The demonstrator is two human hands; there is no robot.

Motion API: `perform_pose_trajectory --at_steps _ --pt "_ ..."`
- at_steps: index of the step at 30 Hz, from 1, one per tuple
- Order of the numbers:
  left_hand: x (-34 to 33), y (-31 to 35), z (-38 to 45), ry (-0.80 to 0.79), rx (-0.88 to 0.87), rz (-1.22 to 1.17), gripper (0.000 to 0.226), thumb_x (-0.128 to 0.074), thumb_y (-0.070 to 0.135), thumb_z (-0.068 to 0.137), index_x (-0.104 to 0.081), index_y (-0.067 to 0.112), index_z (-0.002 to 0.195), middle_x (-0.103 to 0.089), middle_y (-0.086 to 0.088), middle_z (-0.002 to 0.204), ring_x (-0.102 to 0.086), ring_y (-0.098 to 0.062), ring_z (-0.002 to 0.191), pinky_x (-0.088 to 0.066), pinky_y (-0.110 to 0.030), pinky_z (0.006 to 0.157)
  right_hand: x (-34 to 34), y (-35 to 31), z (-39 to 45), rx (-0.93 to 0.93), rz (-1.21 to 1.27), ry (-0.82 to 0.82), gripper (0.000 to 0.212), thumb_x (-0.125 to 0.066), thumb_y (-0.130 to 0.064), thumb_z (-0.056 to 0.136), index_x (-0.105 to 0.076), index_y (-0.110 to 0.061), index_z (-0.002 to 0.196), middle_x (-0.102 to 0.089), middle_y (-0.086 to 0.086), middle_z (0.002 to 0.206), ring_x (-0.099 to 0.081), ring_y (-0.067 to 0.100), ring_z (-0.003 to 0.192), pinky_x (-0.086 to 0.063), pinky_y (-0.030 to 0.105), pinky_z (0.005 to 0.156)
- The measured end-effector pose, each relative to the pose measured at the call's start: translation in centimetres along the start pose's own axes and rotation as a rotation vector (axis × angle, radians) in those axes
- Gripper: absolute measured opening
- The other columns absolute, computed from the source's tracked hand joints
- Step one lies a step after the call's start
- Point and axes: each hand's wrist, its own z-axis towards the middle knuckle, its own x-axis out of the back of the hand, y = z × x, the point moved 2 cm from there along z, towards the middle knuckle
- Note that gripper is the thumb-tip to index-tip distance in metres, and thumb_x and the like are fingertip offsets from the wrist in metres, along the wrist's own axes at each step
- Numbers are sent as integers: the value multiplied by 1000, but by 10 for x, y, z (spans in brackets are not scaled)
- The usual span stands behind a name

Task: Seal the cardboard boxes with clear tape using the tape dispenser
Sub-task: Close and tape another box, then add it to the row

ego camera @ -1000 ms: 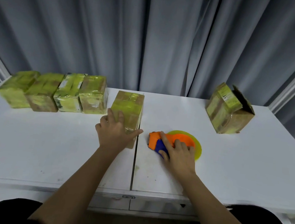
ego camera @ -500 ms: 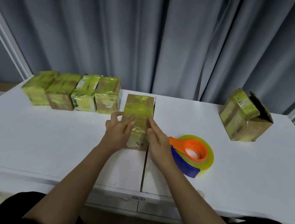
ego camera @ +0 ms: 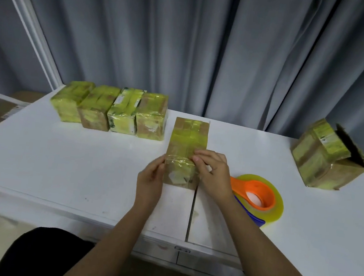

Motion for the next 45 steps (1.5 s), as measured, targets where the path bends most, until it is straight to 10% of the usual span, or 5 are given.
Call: perform_pose_trajectory --at_steps 7,18,25,39,45 --pt "-47 -14 -33 -163 -91 435 95 -36 -13 69 22 9 141 27 -5 151 19 -16 143 4 -34 118 -2 -1 -2 -8 34 -29 19 -59 -21 94 -76 -18 102 -61 -16 105 -43 11 111 -23 1 93" --pt "8 -7 -10 -67 -321 327 35 -40 2 91 -59 9 120 -56 2 122 -51 -7 113 -42 -16 94 0 21 -19 331 -391 -143 59 -75 -19 82 -54 -24 136 -49 -4 141 -33 20 123 -33 25 99" --pt "-10 11 26 -55 30 -18 8 -54 15 96 -48 9 96 -53 1 80 -52 4 61 -42 -12 57 9 11 -6 134 -76 -91 24 -51 -37 97 -65 -34 115 -58 -17 120 -41 15 113 -19 3 96" --pt "-1 -22 36 -228 -48 273 13 -58 19 92 -46 22 98 -54 0 87 -56 -16 77 -47 -27 67 -33 24 -17 341 -401 118 32 -49 -23 92 -64 -11 118 -64 6 121 -40 24 113 -35 24 99" --pt "-3 -10 37 -249 40 285 45 -61 60 74 -45 21 88 -55 -8 83 -55 -24 70 -46 -36 62 -11 15 -23 255 -226 -76 41 -52 -33 92 -55 -21 132 -51 -7 137 -32 10 125 -20 12 108"
